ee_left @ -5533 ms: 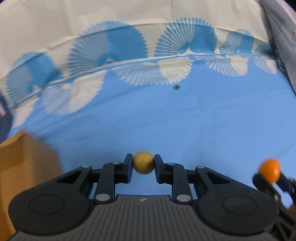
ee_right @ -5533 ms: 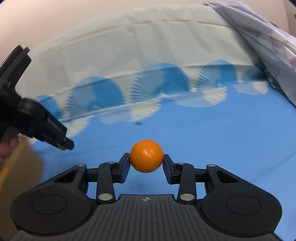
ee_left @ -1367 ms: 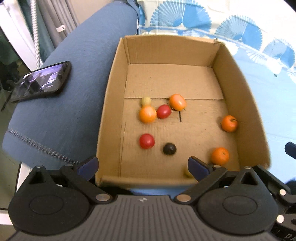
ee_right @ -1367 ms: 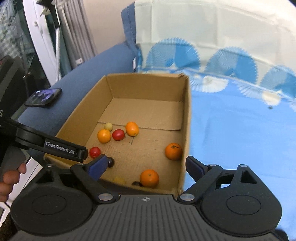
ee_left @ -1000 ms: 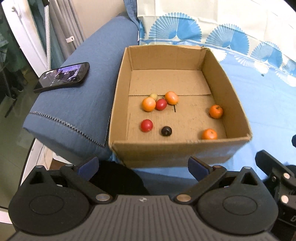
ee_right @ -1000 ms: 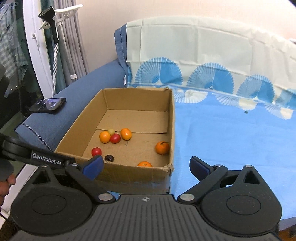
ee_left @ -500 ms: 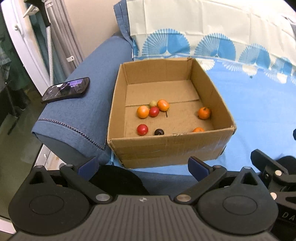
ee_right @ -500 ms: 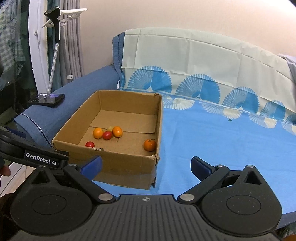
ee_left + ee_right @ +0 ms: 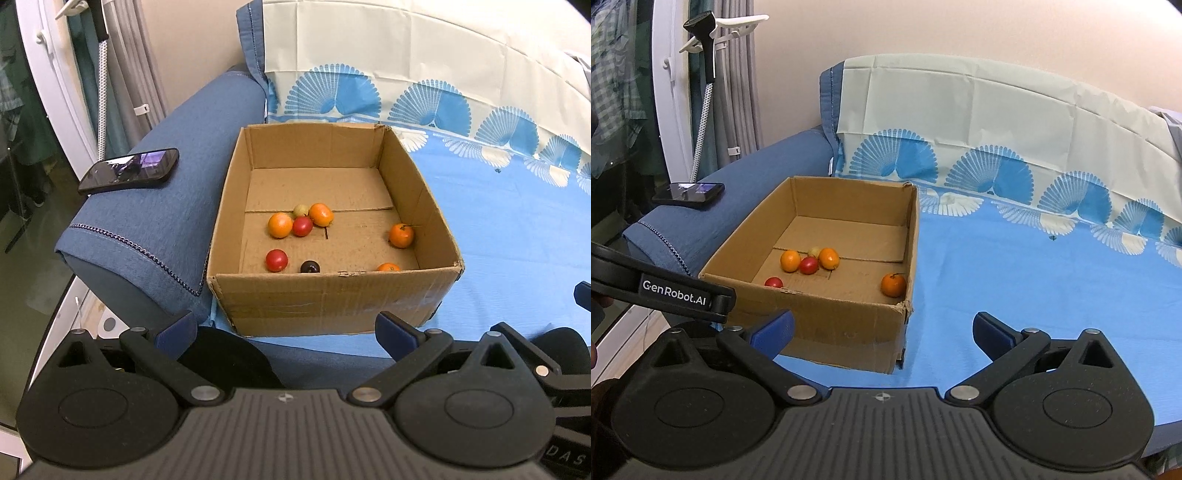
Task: Organize fruits
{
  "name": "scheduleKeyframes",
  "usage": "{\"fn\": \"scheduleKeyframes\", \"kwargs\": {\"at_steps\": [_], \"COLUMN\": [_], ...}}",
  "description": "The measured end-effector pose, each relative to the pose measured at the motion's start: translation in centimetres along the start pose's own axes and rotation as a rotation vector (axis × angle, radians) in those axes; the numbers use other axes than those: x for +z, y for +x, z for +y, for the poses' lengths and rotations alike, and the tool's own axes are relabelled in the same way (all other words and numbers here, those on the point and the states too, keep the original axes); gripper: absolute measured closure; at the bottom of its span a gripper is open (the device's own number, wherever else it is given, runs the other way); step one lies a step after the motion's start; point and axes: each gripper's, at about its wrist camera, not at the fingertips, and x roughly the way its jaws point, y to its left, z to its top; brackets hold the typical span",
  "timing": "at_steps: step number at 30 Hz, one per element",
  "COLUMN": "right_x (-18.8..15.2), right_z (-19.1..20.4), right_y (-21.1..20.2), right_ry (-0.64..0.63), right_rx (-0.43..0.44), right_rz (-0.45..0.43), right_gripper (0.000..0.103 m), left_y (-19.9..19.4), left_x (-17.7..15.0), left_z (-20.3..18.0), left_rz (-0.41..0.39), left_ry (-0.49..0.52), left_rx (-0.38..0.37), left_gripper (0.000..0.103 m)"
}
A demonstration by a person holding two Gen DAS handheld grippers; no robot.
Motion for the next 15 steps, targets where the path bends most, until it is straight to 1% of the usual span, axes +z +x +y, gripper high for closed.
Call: {"fn": "scheduleKeyframes", "kwargs": {"at_steps": [15], "right_x": [-0.09], "right_z": [0.1], "right_y": [0.11], "right_ry": [-0.002], "right_rx": [0.005], "right_rz": [0.004], "right_gripper": [0.001], "left_y": [0.2], "left_x": [-0.07], "left_z": [0.13], "left_rz": [-0.004], "left_ry": [0.004], "left_rx": [0.007], "left_gripper": [0.0]}}
